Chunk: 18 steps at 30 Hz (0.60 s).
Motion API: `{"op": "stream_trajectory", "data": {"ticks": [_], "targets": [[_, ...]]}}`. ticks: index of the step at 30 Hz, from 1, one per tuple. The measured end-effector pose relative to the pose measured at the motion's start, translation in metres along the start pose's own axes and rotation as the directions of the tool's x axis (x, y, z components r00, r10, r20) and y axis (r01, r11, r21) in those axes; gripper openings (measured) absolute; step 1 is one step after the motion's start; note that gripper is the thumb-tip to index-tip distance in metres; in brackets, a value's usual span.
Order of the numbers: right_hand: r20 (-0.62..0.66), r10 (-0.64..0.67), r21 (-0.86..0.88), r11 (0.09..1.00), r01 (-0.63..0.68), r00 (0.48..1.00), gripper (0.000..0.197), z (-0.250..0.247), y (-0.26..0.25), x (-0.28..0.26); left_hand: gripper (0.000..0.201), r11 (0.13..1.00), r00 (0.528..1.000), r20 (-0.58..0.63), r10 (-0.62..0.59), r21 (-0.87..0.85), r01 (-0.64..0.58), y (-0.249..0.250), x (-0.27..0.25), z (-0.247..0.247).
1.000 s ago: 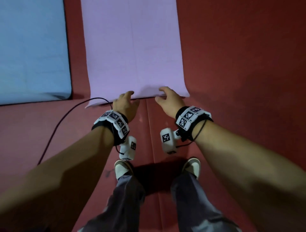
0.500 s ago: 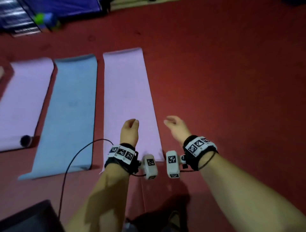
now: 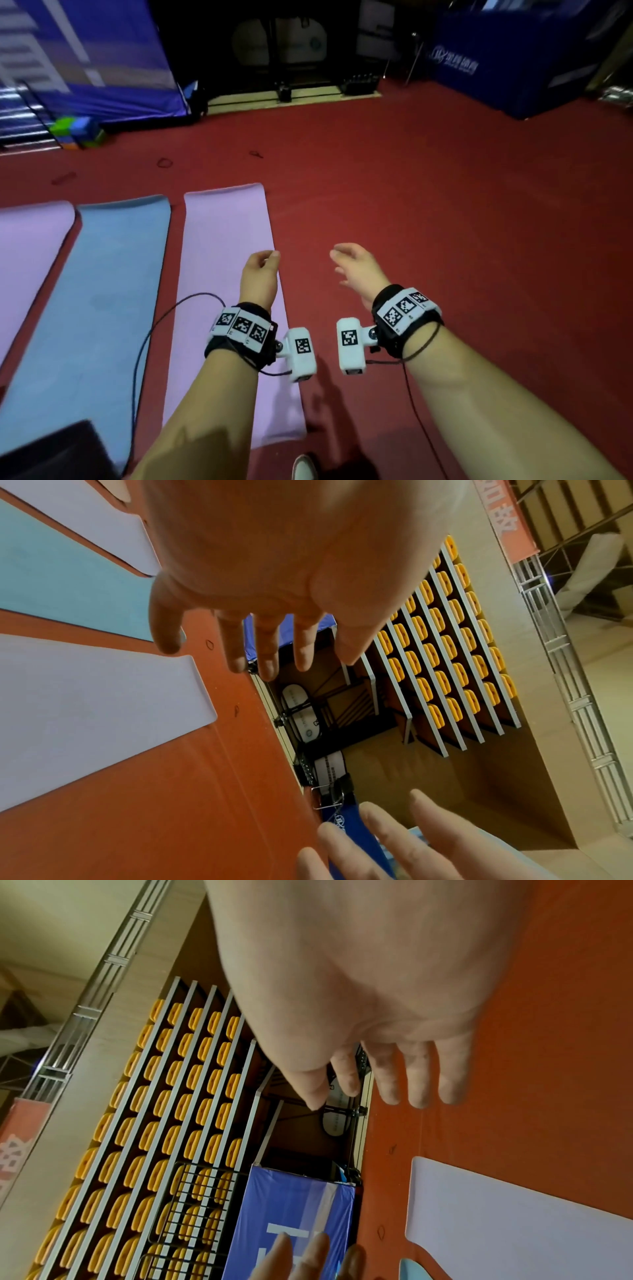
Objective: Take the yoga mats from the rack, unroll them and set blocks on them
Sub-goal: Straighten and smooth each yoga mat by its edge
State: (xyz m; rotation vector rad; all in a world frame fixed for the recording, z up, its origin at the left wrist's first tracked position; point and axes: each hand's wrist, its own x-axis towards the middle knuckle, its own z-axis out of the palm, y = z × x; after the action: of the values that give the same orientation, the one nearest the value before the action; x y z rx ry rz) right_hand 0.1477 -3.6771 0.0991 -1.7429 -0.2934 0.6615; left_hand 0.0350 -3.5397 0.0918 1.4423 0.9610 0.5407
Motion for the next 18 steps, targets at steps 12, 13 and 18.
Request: {"op": "stream_trajectory", "data": {"ticks": [12, 13, 18], "targets": [[-0.034, 0.023, 0.021, 1.0, -0.022, 0.999, 0.018, -0.082, -0.066, 0.219, 0.028, 1.0, 0.998, 0.058, 0.019, 0.018, -0.02, 0.089, 0.205, 0.139], [-0.022, 0.028, 0.013, 1.0, -0.028, 0.999, 0.019, -0.089, -0.068, 0.247, 0.03, 1.0, 0.999, 0.049, 0.008, 0.021, -0.009, 0.09, 0.226, 0.154], [0.06, 0.035, -0.024, 0.999, -0.034, 0.998, 0.019, -0.126, -0.097, 0.383, 0.032, 0.999, 0.999, -0.022, -0.042, 0.028, 0.042, 0.112, 0.329, 0.229]]}}
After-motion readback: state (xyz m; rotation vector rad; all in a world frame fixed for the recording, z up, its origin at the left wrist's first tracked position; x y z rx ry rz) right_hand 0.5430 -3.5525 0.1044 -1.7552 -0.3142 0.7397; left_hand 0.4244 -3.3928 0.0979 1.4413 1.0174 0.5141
